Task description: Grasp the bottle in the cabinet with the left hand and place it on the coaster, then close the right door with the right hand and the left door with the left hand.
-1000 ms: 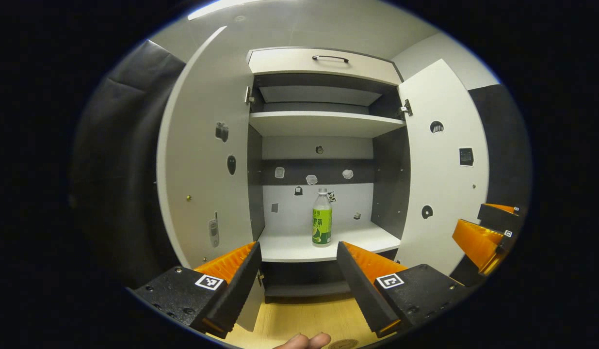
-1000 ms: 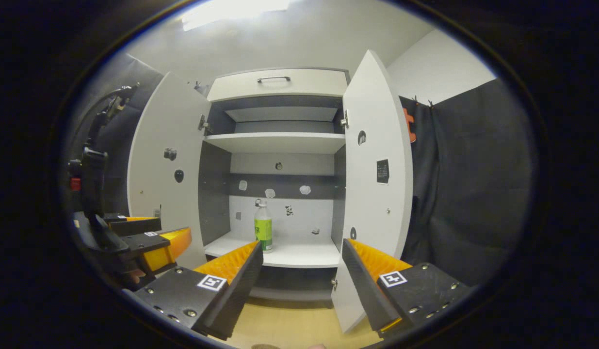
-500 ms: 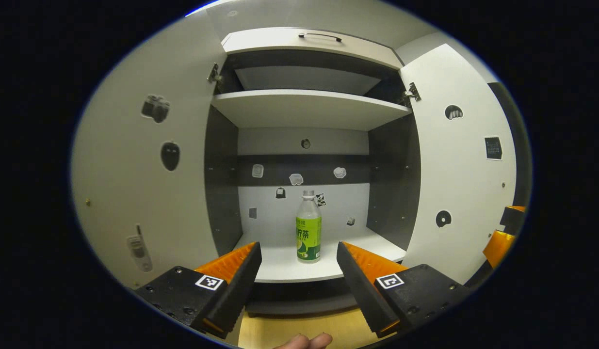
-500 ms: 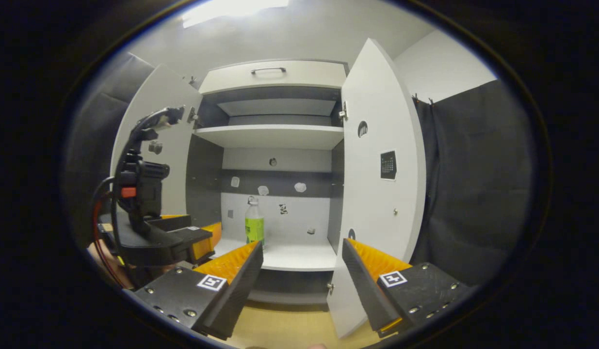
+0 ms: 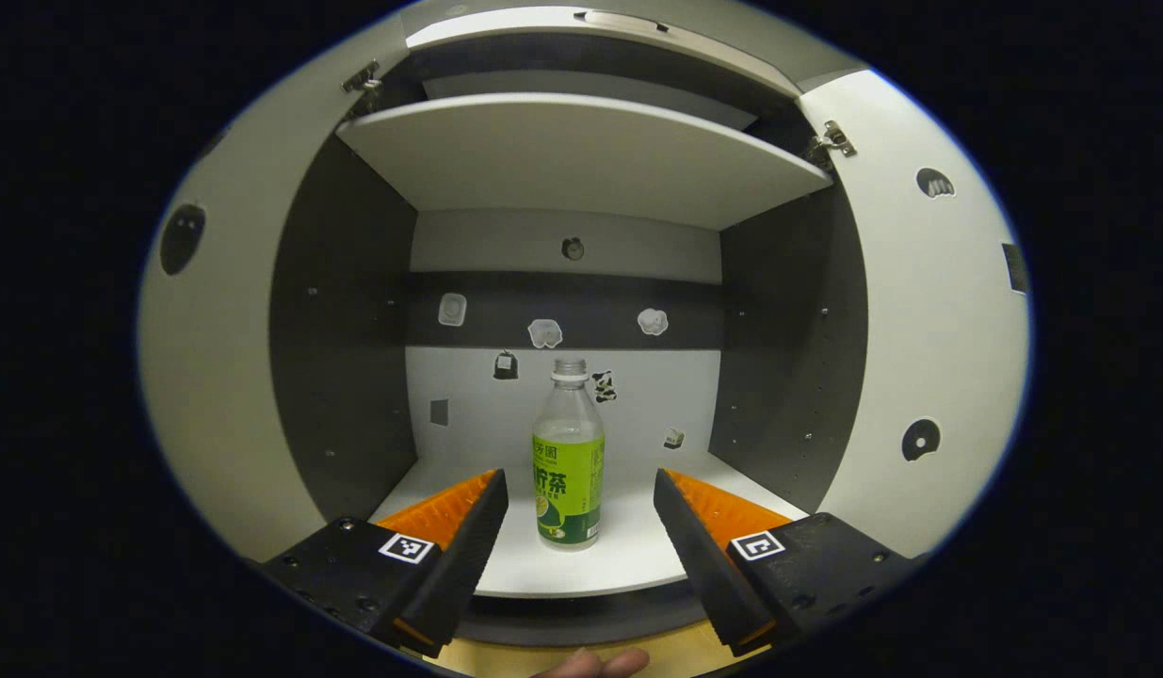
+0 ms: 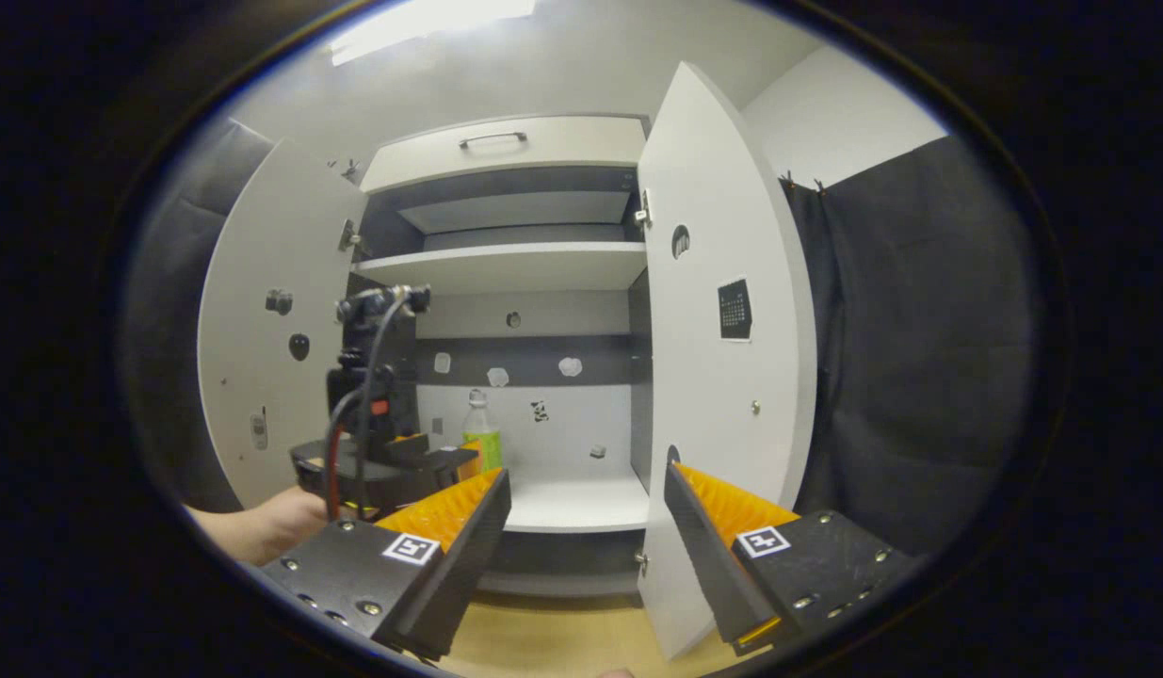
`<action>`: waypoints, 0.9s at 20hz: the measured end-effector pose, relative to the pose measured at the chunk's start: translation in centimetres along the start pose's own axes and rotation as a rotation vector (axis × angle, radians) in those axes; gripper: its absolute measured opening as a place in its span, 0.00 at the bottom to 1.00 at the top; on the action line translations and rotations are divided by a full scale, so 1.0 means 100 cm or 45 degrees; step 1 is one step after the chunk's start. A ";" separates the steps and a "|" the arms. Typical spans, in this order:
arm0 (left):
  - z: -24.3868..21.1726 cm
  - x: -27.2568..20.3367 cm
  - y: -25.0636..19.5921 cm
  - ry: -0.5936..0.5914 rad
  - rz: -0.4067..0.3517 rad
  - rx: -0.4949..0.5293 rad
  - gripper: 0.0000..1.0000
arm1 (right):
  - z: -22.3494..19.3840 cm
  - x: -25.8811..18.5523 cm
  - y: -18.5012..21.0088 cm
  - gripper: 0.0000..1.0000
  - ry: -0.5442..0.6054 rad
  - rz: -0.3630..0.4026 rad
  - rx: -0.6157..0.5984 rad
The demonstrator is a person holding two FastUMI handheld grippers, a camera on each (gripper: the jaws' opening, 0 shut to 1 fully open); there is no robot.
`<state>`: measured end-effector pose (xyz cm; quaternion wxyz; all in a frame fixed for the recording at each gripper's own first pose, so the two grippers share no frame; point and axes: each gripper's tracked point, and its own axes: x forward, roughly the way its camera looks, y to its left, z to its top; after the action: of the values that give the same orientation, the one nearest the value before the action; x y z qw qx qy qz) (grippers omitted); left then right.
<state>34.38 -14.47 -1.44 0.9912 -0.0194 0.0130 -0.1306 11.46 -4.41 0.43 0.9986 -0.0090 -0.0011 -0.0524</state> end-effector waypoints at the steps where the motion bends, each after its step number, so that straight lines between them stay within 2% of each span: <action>1: -0.004 0.014 0.004 -0.012 0.011 -0.001 0.99 | 0.001 -0.001 -0.001 0.99 -0.007 -0.002 -0.004; 4: -0.014 0.047 0.015 -0.015 0.046 0.022 0.99 | -0.002 -0.006 -0.007 0.99 -0.007 -0.016 -0.036; 11: -0.037 0.099 0.013 0.036 -0.001 0.029 0.99 | -0.009 -0.025 -0.022 0.99 0.005 -0.063 -0.071; 13: -0.042 0.107 0.013 0.061 0.003 0.052 0.92 | -0.011 -0.033 -0.027 0.99 0.014 -0.080 -0.069; 14: -0.041 0.102 0.013 0.061 0.005 0.071 0.80 | -0.013 -0.038 -0.029 0.99 0.019 -0.082 -0.068; 18: -0.032 0.074 -0.003 0.053 -0.054 0.036 0.80 | -0.012 -0.057 -0.036 0.99 0.014 -0.086 -0.054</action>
<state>41.36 -16.82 -4.75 0.9879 -0.0030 0.0314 -0.1521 5.42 -7.45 -0.69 0.9958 -0.0298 0.0054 -0.0862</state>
